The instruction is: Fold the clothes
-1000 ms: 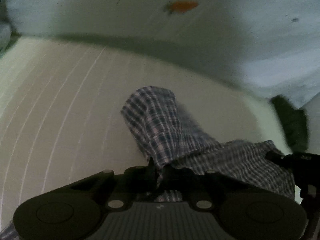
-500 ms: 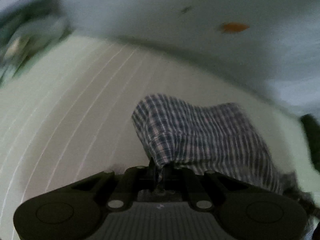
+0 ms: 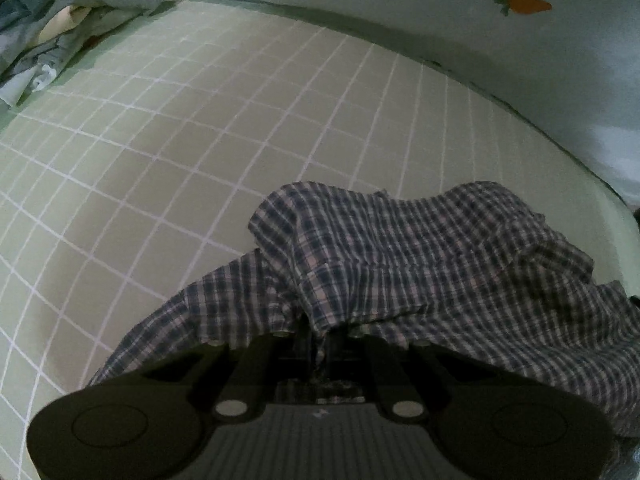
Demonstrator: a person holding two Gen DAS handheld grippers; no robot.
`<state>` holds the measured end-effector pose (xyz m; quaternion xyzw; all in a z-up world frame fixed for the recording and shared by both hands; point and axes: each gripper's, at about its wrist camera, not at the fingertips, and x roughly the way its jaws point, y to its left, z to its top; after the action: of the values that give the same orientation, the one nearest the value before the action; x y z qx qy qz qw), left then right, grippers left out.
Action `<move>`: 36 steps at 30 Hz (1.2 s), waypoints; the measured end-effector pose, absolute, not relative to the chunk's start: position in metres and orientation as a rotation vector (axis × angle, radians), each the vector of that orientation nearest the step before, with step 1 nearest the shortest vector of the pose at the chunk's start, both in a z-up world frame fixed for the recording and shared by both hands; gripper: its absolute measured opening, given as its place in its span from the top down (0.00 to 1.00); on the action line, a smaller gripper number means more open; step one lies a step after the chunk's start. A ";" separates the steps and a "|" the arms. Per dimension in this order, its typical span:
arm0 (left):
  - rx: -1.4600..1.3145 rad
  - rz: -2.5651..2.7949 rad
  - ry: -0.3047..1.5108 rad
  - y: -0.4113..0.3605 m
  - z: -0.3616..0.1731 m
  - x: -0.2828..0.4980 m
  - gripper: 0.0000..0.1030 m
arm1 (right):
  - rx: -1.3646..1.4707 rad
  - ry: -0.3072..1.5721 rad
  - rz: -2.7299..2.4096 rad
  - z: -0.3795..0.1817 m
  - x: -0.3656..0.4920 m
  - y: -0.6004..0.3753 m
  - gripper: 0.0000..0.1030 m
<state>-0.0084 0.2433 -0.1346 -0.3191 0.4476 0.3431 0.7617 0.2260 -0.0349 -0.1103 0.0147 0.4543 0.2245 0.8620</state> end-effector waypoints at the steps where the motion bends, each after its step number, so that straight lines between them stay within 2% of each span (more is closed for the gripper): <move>1: -0.697 0.746 0.976 0.244 -0.135 -0.008 0.93 | 0.002 0.976 0.462 -0.118 0.232 -0.031 0.31; 3: -0.699 0.745 0.979 0.245 -0.136 -0.007 0.93 | -0.038 1.034 0.467 -0.133 0.241 -0.022 0.31; 6: -0.699 0.746 0.986 0.244 -0.137 -0.005 0.93 | -0.045 1.043 0.498 -0.142 0.241 -0.016 0.23; 9: -0.700 0.746 0.999 0.246 -0.139 -0.003 0.93 | -0.087 1.037 0.534 -0.142 0.239 -0.008 0.29; 12: -0.697 0.748 1.003 0.246 -0.140 -0.003 0.93 | -0.100 1.001 0.561 -0.132 0.235 -0.011 0.69; 13: -0.697 0.749 1.003 0.246 -0.140 -0.003 0.93 | -0.090 0.983 0.561 -0.126 0.235 -0.015 1.00; 19: -0.701 0.754 0.990 0.245 -0.141 -0.005 0.92 | -0.026 0.846 0.538 -0.087 0.235 -0.040 1.00; 25: -0.714 0.758 0.983 0.245 -0.141 -0.006 0.92 | 0.035 0.399 0.258 0.025 0.220 -0.118 1.00; 27: -0.712 0.762 0.983 0.245 -0.140 -0.006 0.91 | 0.070 0.449 0.255 0.027 0.229 -0.132 0.98; 28: -0.710 0.763 0.984 0.244 -0.140 -0.006 0.91 | 0.069 0.494 0.260 0.019 0.235 -0.133 0.89; 29: -0.707 0.763 0.984 0.244 -0.140 -0.005 0.91 | 0.053 0.551 0.265 0.006 0.239 -0.129 0.72; 33: -0.721 0.759 0.976 0.246 -0.141 -0.008 0.89 | 0.101 0.795 0.348 -0.056 0.245 -0.107 0.54; 34: -0.728 0.758 0.976 0.247 -0.141 -0.009 0.89 | 0.138 0.845 0.359 -0.070 0.247 -0.103 0.45; 36: -0.731 0.757 0.982 0.248 -0.141 -0.008 0.89 | 0.201 0.940 0.376 -0.094 0.250 -0.095 0.38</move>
<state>-0.0085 0.2479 -0.1408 -0.3346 0.4496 0.3467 0.7521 0.2503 -0.0952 -0.0937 0.0959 0.4493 0.1798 0.8698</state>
